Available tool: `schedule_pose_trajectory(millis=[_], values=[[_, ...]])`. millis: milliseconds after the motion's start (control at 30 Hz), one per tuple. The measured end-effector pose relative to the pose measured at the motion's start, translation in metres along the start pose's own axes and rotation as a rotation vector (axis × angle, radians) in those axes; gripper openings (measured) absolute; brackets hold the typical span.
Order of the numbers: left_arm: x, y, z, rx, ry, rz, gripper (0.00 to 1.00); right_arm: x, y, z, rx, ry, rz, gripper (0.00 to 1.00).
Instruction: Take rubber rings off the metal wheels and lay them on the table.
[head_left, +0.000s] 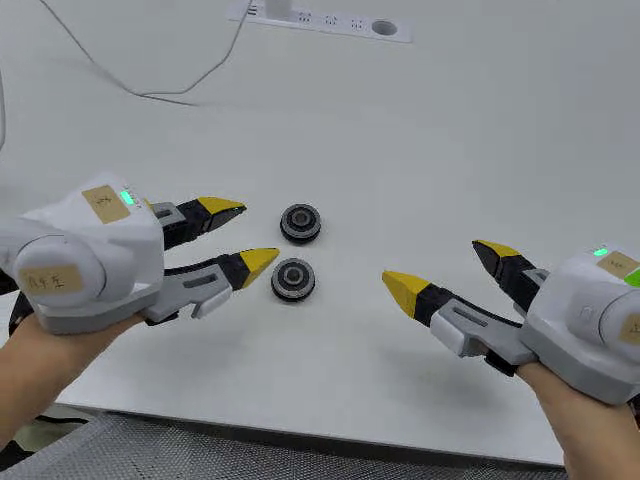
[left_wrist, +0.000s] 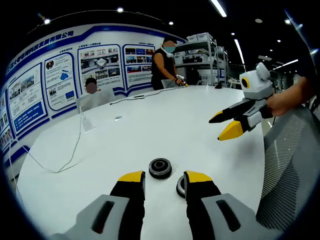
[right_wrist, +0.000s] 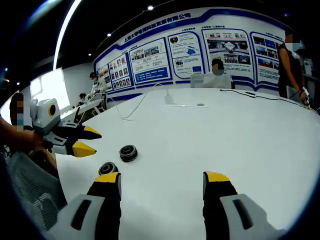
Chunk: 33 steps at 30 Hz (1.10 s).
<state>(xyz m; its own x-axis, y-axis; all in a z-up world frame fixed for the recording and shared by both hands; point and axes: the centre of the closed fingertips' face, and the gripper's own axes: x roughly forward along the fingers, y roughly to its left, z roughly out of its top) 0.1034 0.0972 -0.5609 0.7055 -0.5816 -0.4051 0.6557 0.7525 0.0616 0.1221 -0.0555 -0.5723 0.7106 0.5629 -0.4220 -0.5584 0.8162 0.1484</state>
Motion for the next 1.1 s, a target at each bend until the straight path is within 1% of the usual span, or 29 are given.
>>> schedule_pose_trajectory(millis=[100, 267, 400, 467, 533, 567, 800, 933, 1100], values=[[0.004, -0.007, -0.002, 0.013, 0.011, -0.029, 0.29, 0.000, 0.000, -0.001, 0.003, 0.000, 0.001, 0.67], [0.009, -0.018, -0.005, 0.008, 0.017, -0.062, 0.29, -0.001, -0.002, -0.002, 0.012, 0.002, -0.003, 0.67], [0.012, -0.025, -0.010, 0.019, 0.038, -0.085, 0.29, -0.002, -0.003, -0.002, -0.005, 0.003, -0.009, 0.67], [0.014, -0.028, -0.012, 0.025, 0.045, -0.094, 0.27, -0.002, -0.003, -0.003, 0.001, 0.005, -0.009, 0.67], [0.015, -0.031, -0.014, 0.021, 0.051, -0.105, 0.26, -0.002, -0.002, -0.004, 0.006, 0.004, -0.006, 0.67], [0.016, -0.032, -0.014, 0.009, 0.052, -0.113, 0.26, -0.002, -0.002, -0.004, 0.005, 0.006, -0.005, 0.67], [0.018, -0.035, -0.018, 0.015, 0.067, -0.120, 0.21, -0.001, 0.002, -0.006, 0.013, 0.012, 0.006, 0.66], [0.018, -0.035, -0.020, 0.000, 0.076, -0.119, 0.18, 0.000, 0.004, -0.006, 0.010, 0.011, 0.013, 0.66], [0.019, -0.037, -0.022, -0.003, 0.088, -0.127, 0.18, 0.000, 0.004, -0.007, 0.010, 0.016, 0.015, 0.66]])
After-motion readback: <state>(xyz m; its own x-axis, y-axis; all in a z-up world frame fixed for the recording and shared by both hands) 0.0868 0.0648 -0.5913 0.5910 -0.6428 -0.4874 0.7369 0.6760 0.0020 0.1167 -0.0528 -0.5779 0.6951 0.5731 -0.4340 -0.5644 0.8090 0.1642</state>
